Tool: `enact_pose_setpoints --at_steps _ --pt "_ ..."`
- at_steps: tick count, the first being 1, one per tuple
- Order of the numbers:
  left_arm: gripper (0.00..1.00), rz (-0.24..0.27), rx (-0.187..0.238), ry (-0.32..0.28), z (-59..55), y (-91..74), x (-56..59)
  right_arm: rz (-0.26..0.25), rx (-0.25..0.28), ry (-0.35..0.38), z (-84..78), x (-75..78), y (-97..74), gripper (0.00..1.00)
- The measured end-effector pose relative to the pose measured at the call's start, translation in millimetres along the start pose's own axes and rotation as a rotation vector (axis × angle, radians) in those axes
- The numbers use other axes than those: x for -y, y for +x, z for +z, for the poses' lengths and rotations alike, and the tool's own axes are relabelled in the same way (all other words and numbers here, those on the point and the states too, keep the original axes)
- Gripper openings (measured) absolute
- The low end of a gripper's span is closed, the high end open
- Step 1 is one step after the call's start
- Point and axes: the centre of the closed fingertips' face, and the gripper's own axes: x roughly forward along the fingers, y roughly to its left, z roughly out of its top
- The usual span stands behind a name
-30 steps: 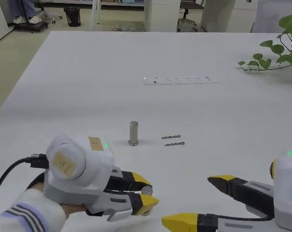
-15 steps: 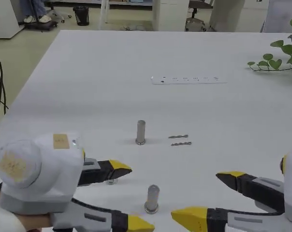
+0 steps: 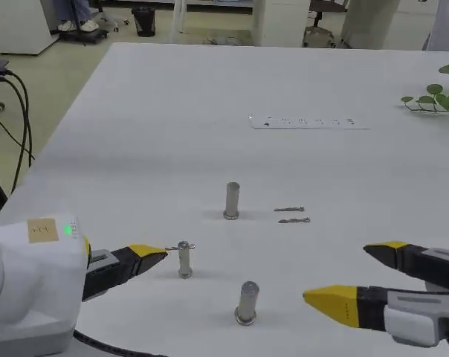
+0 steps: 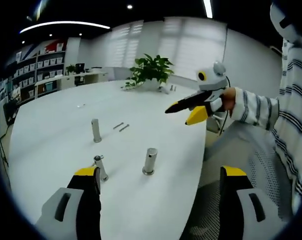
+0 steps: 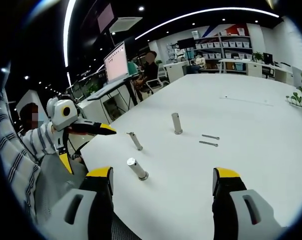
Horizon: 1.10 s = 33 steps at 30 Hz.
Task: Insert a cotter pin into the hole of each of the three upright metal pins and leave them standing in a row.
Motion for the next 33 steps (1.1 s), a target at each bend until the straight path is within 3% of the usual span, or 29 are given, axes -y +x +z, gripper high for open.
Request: enact_pose_setpoints --at_steps 5,7,10,18,25,29,33 --pt "0.99 0.040 0.005 -0.019 -5.8 -7.7 -2.7 -0.014 -0.072 -0.110 10.6 20.8 -1.1 0.77" --pt "0.99 0.055 0.029 -0.048 -4.6 -11.0 -4.0 -0.016 -0.091 -0.157 16.1 29.1 1.6 0.72" --pt "0.99 0.085 0.019 -0.051 -7.8 -15.2 -7.2 -0.023 -0.095 -0.200 27.7 41.3 7.2 0.62" --pt "0.99 0.149 0.021 -0.078 -11.8 -29.6 -13.6 0.032 -0.139 -0.360 55.4 55.7 32.6 0.45" --pt "0.99 0.173 0.035 -0.097 -12.1 -31.5 -14.2 0.088 -0.252 -0.502 49.0 60.5 56.1 0.35" --pt "0.98 0.167 0.070 -0.123 -6.3 -31.1 -10.4 0.059 -0.343 -0.623 44.5 70.8 64.4 0.22" --pt "0.96 0.184 0.104 -0.117 6.8 -34.0 -8.4 0.052 -0.396 -0.663 39.8 77.8 76.5 0.22"
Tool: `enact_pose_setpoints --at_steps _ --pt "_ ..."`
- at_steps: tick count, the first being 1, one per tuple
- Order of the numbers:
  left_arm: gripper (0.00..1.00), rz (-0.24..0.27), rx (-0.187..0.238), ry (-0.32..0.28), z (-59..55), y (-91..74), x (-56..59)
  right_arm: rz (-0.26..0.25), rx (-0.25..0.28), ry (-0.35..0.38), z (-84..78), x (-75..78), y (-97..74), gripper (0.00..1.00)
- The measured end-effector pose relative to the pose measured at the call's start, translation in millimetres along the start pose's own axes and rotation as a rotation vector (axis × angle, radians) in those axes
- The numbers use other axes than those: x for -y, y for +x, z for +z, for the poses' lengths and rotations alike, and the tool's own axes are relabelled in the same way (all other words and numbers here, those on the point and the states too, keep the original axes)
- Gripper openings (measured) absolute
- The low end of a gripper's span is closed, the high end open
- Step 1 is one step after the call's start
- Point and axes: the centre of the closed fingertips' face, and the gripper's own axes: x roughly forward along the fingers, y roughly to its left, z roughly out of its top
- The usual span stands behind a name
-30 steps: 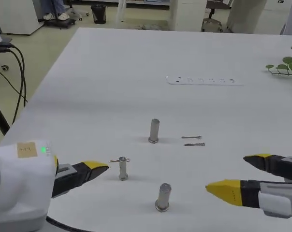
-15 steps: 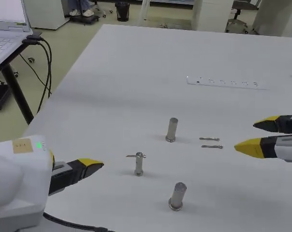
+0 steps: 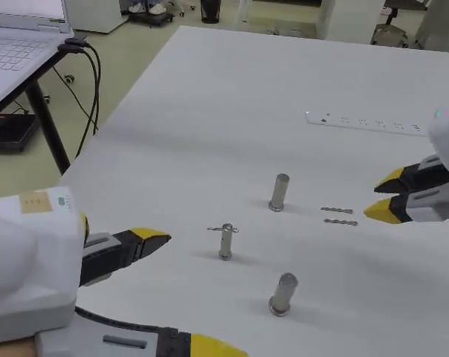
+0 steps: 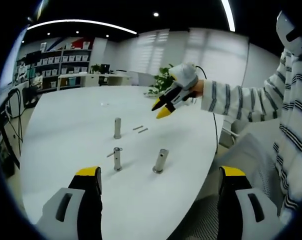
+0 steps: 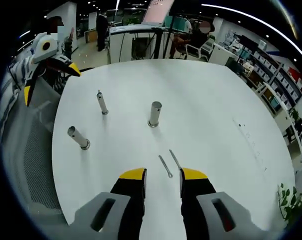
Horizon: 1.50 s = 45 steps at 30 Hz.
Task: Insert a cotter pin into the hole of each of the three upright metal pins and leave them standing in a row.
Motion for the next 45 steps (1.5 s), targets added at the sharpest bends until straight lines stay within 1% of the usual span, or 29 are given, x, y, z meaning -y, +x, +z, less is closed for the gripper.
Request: enact_pose_setpoints --at_steps 3,6,7,9,10,13,18,22,26,28,31,33,35,37,42,45 --pt "0.96 0.013 0.018 0.017 8.5 -2.8 0.6 0.014 -0.029 -0.018 -4.2 2.0 11.2 0.18" --pt "0.96 0.017 0.022 0.017 11.1 -4.1 0.0 0.036 -0.063 -0.037 -9.3 1.8 19.9 0.16" --pt "0.96 0.018 0.020 0.017 10.7 -4.2 -0.2 0.047 -0.073 -0.044 -11.0 1.0 22.5 0.16" --pt "0.96 0.020 0.000 0.006 6.7 -4.7 -1.9 0.067 -0.094 -0.056 -14.7 0.6 29.3 0.16" --pt "0.96 0.021 -0.017 0.005 3.0 -5.2 -2.7 0.085 -0.108 -0.052 -17.6 0.1 33.3 0.16" --pt "0.96 0.022 -0.035 0.005 -1.8 -6.8 -3.7 0.102 -0.126 -0.041 -22.5 2.5 41.8 0.14" --pt "0.95 0.022 -0.039 -0.010 -5.0 -8.9 -1.7 0.112 -0.164 -0.037 -30.0 7.4 51.8 0.13" --pt "0.94 0.021 -0.044 -0.015 -8.0 -8.9 -0.4 0.115 -0.170 -0.027 -32.1 10.1 55.6 0.12" --pt "0.94 0.013 -0.046 -0.021 -10.4 -8.0 1.3 0.124 -0.152 -0.015 -29.7 12.9 59.7 0.09" --pt "0.92 0.001 -0.050 -0.033 -12.6 -6.6 2.2 0.125 -0.167 -0.024 -32.4 16.3 63.6 0.08" --pt "0.92 -0.004 -0.059 -0.029 -14.3 -5.2 1.5 0.124 -0.197 -0.024 -37.3 16.5 66.8 0.08" --pt "0.91 -0.007 -0.057 -0.029 -13.8 -4.6 0.7 0.143 -0.207 -0.022 -38.5 12.0 66.9 0.05" --pt "0.91 -0.010 -0.055 -0.032 -13.4 -4.4 0.5 0.141 -0.202 -0.017 -36.7 11.9 66.8 0.04" --pt "0.91 -0.012 -0.055 -0.031 -13.3 -3.9 0.4 0.158 -0.208 -0.020 -36.5 8.7 66.6 0.01" --pt "0.90 -0.022 -0.075 -0.021 -14.8 -1.6 1.5 0.168 -0.201 -0.002 -34.5 8.3 66.6 0.00" --pt "0.90 -0.023 -0.075 -0.015 -13.8 -0.3 0.6 0.183 -0.180 -0.026 -31.1 7.0 67.9 0.00"
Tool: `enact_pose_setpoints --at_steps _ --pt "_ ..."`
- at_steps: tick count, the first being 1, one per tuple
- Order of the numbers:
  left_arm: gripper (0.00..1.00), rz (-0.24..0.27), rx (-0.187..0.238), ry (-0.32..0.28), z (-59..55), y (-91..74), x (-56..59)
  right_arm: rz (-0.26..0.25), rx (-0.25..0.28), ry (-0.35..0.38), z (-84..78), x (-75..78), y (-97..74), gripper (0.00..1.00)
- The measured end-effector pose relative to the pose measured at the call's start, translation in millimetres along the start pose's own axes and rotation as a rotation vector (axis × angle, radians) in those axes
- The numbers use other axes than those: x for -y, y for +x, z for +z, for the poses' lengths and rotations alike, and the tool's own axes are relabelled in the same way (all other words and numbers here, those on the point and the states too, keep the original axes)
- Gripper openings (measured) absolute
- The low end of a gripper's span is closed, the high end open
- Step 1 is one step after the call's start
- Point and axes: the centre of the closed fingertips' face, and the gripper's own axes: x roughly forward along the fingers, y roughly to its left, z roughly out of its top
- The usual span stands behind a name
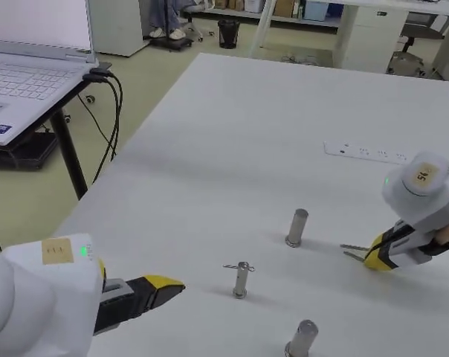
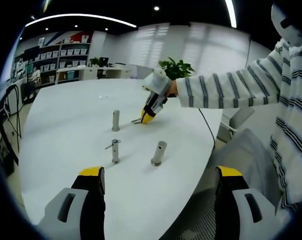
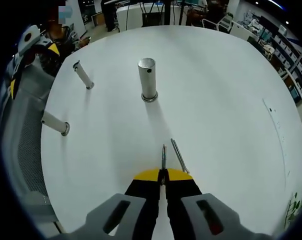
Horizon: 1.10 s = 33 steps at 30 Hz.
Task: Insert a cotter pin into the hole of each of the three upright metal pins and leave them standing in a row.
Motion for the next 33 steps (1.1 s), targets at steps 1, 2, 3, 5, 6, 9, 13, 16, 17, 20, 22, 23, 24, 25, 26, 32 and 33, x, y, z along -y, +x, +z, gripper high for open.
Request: enact_pose_setpoints --at_steps 1,2,3,5,6,9,13,16,17,20,22,23,24,25,26,32,33 --pt "0.88 0.001 0.000 0.004 0.1 0.1 -0.5 0.004 0.015 -0.014 2.2 -0.2 0.6 0.00" --pt "0.87 0.008 0.002 0.020 0.6 0.1 -2.3 0.004 0.030 -0.019 3.7 -0.7 0.7 0.00" --pt "0.87 0.011 0.003 0.023 0.4 0.1 -2.9 0.009 0.044 -0.029 5.6 -1.2 1.2 0.00" --pt "0.87 0.010 -0.011 0.011 -2.1 0.0 -3.7 0.012 0.042 -0.021 5.3 -0.9 0.8 0.00" --pt "0.87 0.010 -0.016 0.009 -3.0 -0.1 -4.0 0.014 0.043 -0.032 5.7 -1.1 0.9 0.00" --pt "0.86 0.009 -0.024 0.006 -4.8 -0.3 -5.2 0.011 0.033 -0.056 6.2 -1.5 1.0 0.00" --pt "0.85 0.001 -0.021 -0.005 -6.6 1.0 -5.8 -0.012 0.008 -0.083 6.6 -1.4 1.5 0.00" --pt "0.85 -0.006 -0.024 -0.002 -7.6 3.2 -6.3 -0.024 -0.002 -0.084 5.5 1.0 1.5 0.00" --pt "0.85 -0.007 -0.025 -0.001 -7.6 4.0 -6.9 -0.032 -0.014 -0.090 3.2 2.5 1.1 0.00" --pt "0.85 -0.006 -0.020 0.001 -5.4 5.2 -9.1 -0.040 -0.028 -0.136 1.8 -0.8 -2.0 0.00" --pt "0.85 -0.008 -0.011 0.002 -2.5 6.2 -11.0 -0.055 -0.034 -0.172 2.1 -2.7 -6.5 0.00" --pt "0.84 -0.009 -0.008 0.002 -1.3 6.9 -11.5 -0.069 -0.035 -0.182 2.4 -2.0 -8.5 0.00" --pt "0.84 -0.011 -0.004 0.004 0.7 8.0 -12.0 -0.086 -0.036 -0.186 2.9 -1.9 -12.0 0.00" --pt "0.84 -0.014 -0.003 0.007 2.2 8.8 -12.3 -0.095 -0.029 -0.185 4.2 -2.2 -14.8 0.00" --pt "0.84 -0.017 0.002 0.007 4.8 10.1 -12.6 -0.107 -0.012 -0.183 7.0 -2.8 -19.0 0.00" --pt "0.83 -0.036 0.034 0.021 20.4 18.5 -14.1 -0.192 0.049 -0.212 20.5 -5.4 -43.0 0.00" --pt "0.83 -0.041 0.041 0.017 23.2 20.2 -14.3 -0.211 0.068 -0.215 24.4 -7.3 -49.6 0.00"
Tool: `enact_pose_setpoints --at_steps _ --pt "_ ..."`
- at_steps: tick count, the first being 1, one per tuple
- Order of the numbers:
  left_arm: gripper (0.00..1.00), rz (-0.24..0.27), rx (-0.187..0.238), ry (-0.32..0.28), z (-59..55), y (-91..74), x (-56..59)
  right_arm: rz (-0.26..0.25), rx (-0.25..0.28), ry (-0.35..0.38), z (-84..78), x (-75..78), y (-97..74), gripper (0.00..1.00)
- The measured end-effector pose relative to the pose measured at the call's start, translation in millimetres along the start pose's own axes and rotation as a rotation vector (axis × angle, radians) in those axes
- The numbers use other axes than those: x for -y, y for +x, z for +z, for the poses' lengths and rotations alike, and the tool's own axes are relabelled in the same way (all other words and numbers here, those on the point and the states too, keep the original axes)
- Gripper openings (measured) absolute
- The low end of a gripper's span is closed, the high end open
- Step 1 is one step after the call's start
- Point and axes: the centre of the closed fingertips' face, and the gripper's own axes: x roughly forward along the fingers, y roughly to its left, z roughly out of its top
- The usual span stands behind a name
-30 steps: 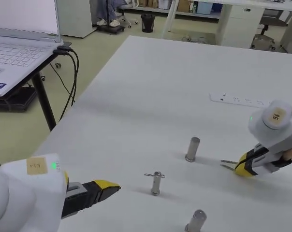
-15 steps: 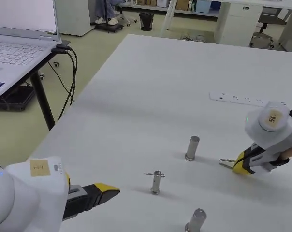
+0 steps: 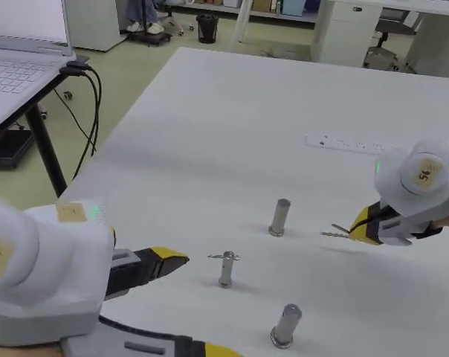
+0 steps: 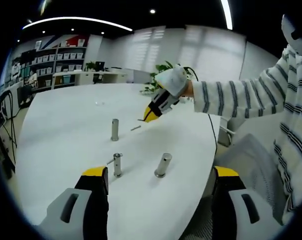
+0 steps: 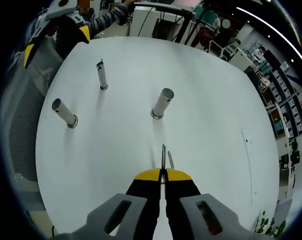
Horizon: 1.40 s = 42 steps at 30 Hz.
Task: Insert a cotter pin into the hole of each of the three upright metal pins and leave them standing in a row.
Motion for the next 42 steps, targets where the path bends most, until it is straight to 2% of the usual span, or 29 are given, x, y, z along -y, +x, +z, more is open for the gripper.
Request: enact_pose_setpoints --at_steps 4,7,11,13,15,17,23,30,33,34,42 --pt "0.80 -0.020 0.030 -0.018 11.7 8.1 -1.4 -0.054 0.051 -0.022 12.9 -3.1 -18.7 0.00" --pt "0.74 -0.044 0.032 -0.033 16.2 13.6 -0.5 -0.084 0.087 -0.048 22.5 -8.4 -29.2 0.00" --pt "0.73 -0.053 0.033 -0.034 20.5 20.8 -1.3 -0.137 0.127 -0.089 35.0 -13.7 -42.7 0.00" --pt "0.71 -0.060 0.037 -0.044 23.8 24.9 -2.0 -0.198 0.149 -0.108 41.5 -13.0 -51.8 0.00" --pt "0.69 -0.066 0.050 -0.061 27.4 27.4 -2.5 -0.223 0.164 -0.095 44.4 -15.5 -57.0 0.00" --pt "0.65 -0.063 0.055 -0.074 29.4 30.6 -4.9 -0.264 0.172 -0.119 48.1 -18.5 -63.6 0.00" --pt "0.61 -0.076 0.043 -0.067 31.2 40.3 -1.5 -0.299 0.202 -0.132 55.1 -37.9 -75.9 0.00" --pt "0.51 -0.110 0.088 -0.067 48.1 45.5 5.2 -0.335 0.240 -0.159 71.1 -59.2 -90.9 0.00" --pt "0.49 -0.126 0.102 -0.063 54.0 46.4 7.3 -0.341 0.244 -0.167 75.1 -66.0 -93.6 0.00" --pt "0.48 -0.138 0.103 -0.058 55.6 46.5 9.0 -0.361 0.248 -0.173 77.5 -66.9 -96.0 0.00" --pt "0.37 -0.201 0.092 -0.027 61.7 48.5 21.0 -0.384 0.269 -0.160 88.7 -80.6 -97.2 0.00"
